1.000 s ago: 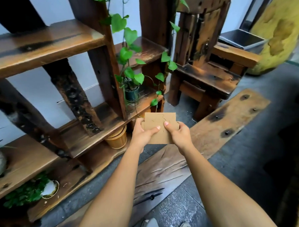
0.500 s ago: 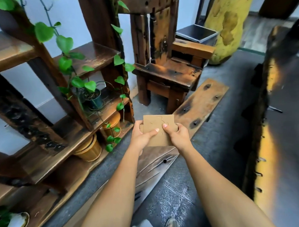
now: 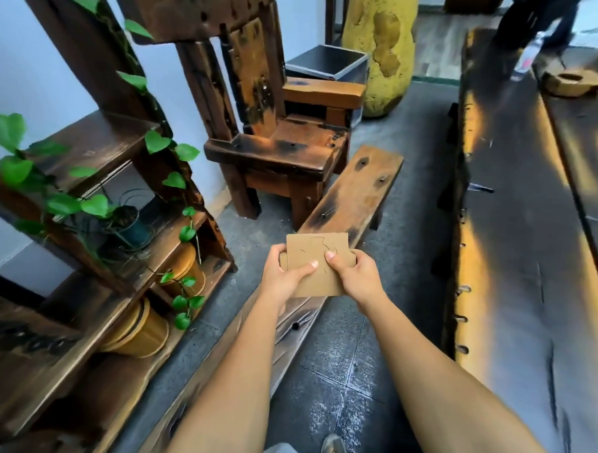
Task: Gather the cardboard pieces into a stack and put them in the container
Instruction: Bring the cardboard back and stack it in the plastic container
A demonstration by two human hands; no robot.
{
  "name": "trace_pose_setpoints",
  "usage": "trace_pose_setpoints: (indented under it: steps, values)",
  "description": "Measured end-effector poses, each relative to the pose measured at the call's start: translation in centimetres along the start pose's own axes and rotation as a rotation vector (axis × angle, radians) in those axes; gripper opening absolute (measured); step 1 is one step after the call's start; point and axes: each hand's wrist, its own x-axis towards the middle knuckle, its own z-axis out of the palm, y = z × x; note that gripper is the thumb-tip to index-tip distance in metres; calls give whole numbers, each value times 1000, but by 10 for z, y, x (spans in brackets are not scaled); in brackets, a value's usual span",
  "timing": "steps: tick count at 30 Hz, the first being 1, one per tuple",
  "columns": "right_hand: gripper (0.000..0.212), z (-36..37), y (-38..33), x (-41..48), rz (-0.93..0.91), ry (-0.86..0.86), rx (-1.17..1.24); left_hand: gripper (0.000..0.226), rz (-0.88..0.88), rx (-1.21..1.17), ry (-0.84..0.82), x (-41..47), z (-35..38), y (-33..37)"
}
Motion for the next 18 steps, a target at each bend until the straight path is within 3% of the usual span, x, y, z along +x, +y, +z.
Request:
trace_pose_setpoints:
  steps: [4, 18]
  values:
    - [44, -32, 8, 5, 29, 45, 8, 60, -1, 4, -63, -1, 34, 4]
    - [52, -110, 30, 9, 112, 322, 46, 59, -8, 20, -348, 16, 124, 18]
